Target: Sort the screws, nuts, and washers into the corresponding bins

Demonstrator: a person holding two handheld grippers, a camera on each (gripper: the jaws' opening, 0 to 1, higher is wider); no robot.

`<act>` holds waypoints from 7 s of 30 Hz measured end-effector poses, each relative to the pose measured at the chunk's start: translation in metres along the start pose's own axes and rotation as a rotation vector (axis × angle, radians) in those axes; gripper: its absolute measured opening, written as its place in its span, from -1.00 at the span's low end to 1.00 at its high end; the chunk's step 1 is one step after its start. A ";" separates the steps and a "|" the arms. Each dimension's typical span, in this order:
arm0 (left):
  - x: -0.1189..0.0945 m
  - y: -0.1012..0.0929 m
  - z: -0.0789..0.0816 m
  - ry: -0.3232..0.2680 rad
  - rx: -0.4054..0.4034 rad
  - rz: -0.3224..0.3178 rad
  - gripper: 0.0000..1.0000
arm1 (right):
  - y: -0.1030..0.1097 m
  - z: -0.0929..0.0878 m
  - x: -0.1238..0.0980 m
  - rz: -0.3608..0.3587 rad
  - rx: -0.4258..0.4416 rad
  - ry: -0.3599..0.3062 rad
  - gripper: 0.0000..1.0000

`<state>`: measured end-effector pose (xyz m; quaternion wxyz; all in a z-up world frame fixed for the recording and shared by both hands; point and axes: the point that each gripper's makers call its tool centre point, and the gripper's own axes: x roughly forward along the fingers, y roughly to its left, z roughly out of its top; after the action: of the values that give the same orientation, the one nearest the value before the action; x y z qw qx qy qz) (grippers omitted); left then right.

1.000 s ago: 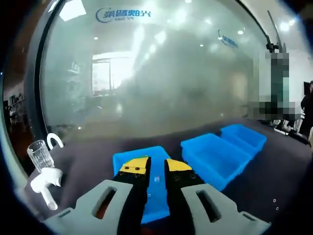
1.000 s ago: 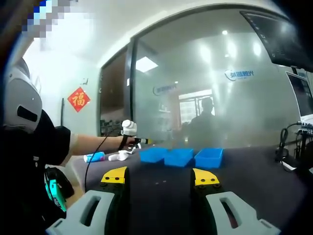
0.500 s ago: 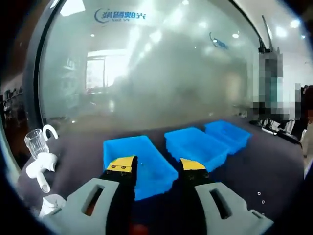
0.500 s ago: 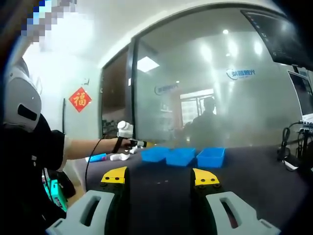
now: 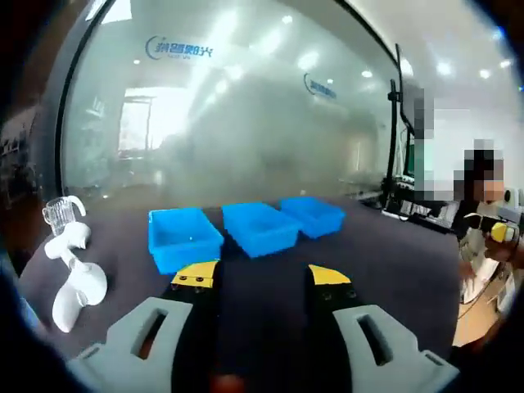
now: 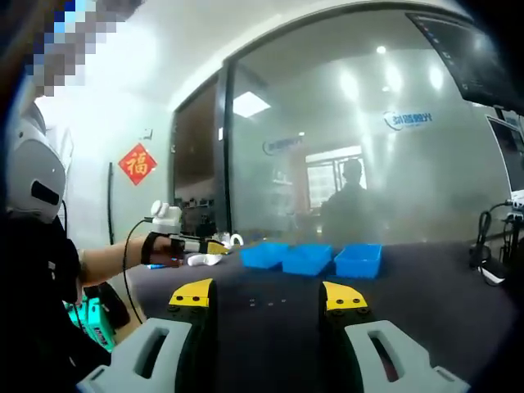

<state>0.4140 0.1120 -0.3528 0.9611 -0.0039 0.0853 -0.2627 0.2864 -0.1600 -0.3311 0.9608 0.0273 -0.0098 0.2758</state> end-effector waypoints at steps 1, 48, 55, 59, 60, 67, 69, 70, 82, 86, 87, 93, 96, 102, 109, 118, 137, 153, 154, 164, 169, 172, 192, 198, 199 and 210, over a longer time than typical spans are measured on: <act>-0.007 -0.003 -0.001 -0.002 0.006 0.002 -0.21 | 0.000 0.000 0.001 0.002 0.000 0.000 -0.10; -0.106 -0.027 -0.043 0.038 0.127 -0.142 -0.08 | 0.003 -0.039 0.035 0.153 -0.208 0.324 -0.14; -0.107 -0.025 -0.045 0.045 0.124 -0.129 -0.09 | 0.007 -0.043 0.049 0.237 -0.268 0.432 -0.14; -0.108 -0.023 -0.043 0.040 0.124 -0.117 -0.09 | 0.009 -0.052 0.056 0.286 -0.280 0.511 -0.21; -0.109 -0.022 -0.043 0.040 0.128 -0.112 -0.09 | 0.010 -0.054 0.058 0.297 -0.288 0.521 -0.21; -0.113 -0.019 -0.044 0.043 0.129 -0.095 -0.09 | 0.019 -0.061 0.079 0.344 -0.278 0.588 -0.21; -0.113 -0.018 -0.045 0.046 0.132 -0.093 -0.09 | 0.021 -0.061 0.086 0.345 -0.263 0.597 -0.22; -0.113 -0.018 -0.046 0.047 0.132 -0.091 -0.09 | 0.023 -0.061 0.089 0.347 -0.260 0.603 -0.24; -0.113 -0.021 -0.047 0.049 0.117 -0.098 -0.09 | 0.040 -0.067 0.130 0.430 -0.363 0.694 -0.31; -0.114 -0.021 -0.047 0.047 0.111 -0.096 -0.09 | 0.041 -0.071 0.144 0.436 -0.391 0.724 -0.44; -0.114 -0.021 -0.047 0.047 0.111 -0.095 -0.09 | 0.042 -0.073 0.147 0.436 -0.395 0.731 -0.47; -0.115 -0.020 -0.048 0.048 0.108 -0.092 -0.09 | 0.044 -0.089 0.162 0.475 -0.423 0.804 -0.47; -0.116 -0.019 -0.048 0.048 0.106 -0.089 -0.09 | 0.042 -0.097 0.171 0.485 -0.450 0.837 -0.48; -0.117 -0.019 -0.048 0.048 0.102 -0.085 -0.09 | 0.047 -0.115 0.179 0.511 -0.443 0.905 -0.56; -0.119 -0.022 -0.050 0.049 0.094 -0.085 -0.10 | 0.040 -0.129 0.186 0.512 -0.480 0.943 -0.63; -0.120 -0.024 -0.050 0.052 0.097 -0.086 -0.10 | 0.038 -0.137 0.193 0.509 -0.426 0.971 -0.74; -0.121 -0.027 -0.051 0.060 0.104 -0.091 -0.10 | 0.034 -0.147 0.195 0.519 -0.391 1.029 -0.88; -0.129 -0.028 -0.048 0.047 0.095 -0.089 -0.11 | 0.044 -0.139 0.185 0.534 -0.461 0.993 -0.98; -0.130 -0.028 -0.048 0.046 0.096 -0.089 -0.11 | 0.044 -0.137 0.184 0.533 -0.459 0.982 -0.98; -0.132 -0.022 -0.041 0.022 0.092 -0.068 -0.12 | 0.042 -0.113 0.180 0.488 -0.416 0.780 -0.98; -0.133 -0.020 -0.037 0.008 0.088 -0.062 -0.15 | 0.039 -0.101 0.176 0.443 -0.365 0.654 -0.98; -0.133 -0.020 -0.035 0.003 0.090 -0.059 -0.15 | 0.035 -0.091 0.173 0.399 -0.340 0.567 -0.98; -0.131 -0.018 -0.021 -0.030 0.077 -0.043 -0.15 | 0.015 -0.051 0.148 0.114 -0.149 0.190 -0.98; -0.133 -0.016 -0.021 -0.030 0.080 -0.038 -0.15 | 0.008 -0.035 0.149 0.051 -0.087 0.109 -0.98; -0.133 -0.016 -0.021 -0.031 0.081 -0.038 -0.15 | 0.006 -0.031 0.152 0.048 -0.084 0.101 -0.98; -0.141 -0.016 -0.022 -0.038 0.083 -0.034 -0.16 | -0.005 -0.001 0.205 0.035 -0.157 0.088 -0.98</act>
<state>0.2830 0.1706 -0.3503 0.9573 0.0297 0.0558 -0.2820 0.4627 -0.0552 -0.3250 0.9544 -0.0603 0.0104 0.2921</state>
